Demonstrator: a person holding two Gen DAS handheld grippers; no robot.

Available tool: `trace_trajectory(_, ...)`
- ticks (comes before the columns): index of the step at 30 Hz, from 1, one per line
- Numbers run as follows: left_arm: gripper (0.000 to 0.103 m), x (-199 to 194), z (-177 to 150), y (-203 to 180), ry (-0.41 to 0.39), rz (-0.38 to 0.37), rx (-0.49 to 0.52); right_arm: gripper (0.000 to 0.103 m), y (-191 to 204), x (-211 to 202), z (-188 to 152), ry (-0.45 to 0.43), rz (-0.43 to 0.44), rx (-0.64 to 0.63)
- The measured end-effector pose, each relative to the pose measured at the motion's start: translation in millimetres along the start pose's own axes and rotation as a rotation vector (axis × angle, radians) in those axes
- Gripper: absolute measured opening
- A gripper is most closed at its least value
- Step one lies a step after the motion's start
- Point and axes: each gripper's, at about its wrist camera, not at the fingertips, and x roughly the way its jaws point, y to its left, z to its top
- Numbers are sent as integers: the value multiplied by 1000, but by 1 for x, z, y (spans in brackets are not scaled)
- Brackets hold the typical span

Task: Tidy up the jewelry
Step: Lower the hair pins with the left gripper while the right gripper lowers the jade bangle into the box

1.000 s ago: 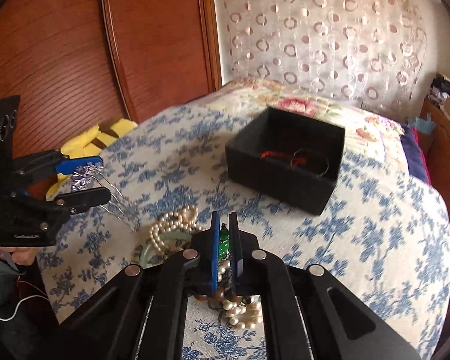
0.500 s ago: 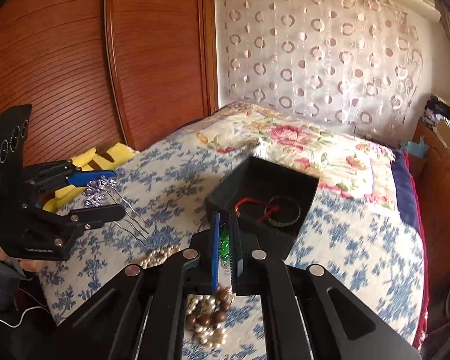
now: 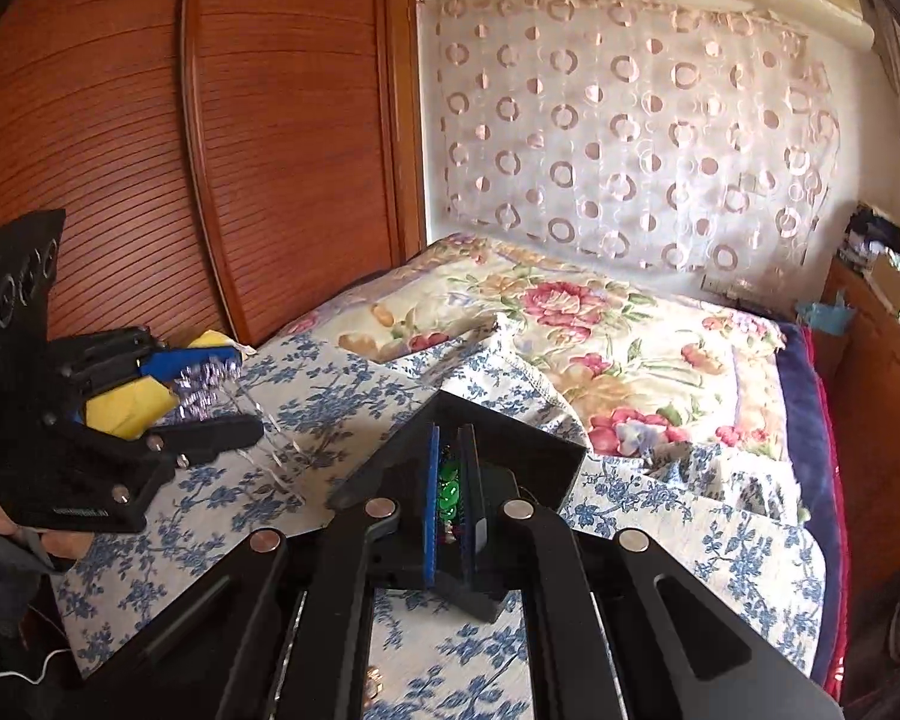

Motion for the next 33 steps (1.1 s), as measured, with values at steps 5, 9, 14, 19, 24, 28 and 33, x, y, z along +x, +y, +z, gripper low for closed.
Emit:
trace_trajectory(5, 55, 25, 11, -6, 18, -8, 15, 11, -15, 26, -14, 59, 7, 38)
trace_trajectory(9, 55, 46, 16, -11, 42, -20, 25, 31, -31, 34, -21, 71, -20, 74)
trace_trajectory(14, 55, 71, 23, -20, 65, -43, 39, 31, -50, 30, -30, 74, -56, 101)
trace_trajectory(19, 55, 94, 27, -27, 85, -68, 48, 31, -60, 31, -42, 89, -82, 113)
trace_trajectory(24, 55, 115, 25, -32, 102, -93, 48, 31, -66, 37, -53, 106, -85, 129)
trace_trajectory(28, 56, 127, 19, -31, 136, -106, 33, 31, -67, 39, -58, 113, -86, 132)
trace_trajectory(33, 56, 129, 11, -30, 165, -100, 43, 31, -61, 38, -59, 114, -88, 119)
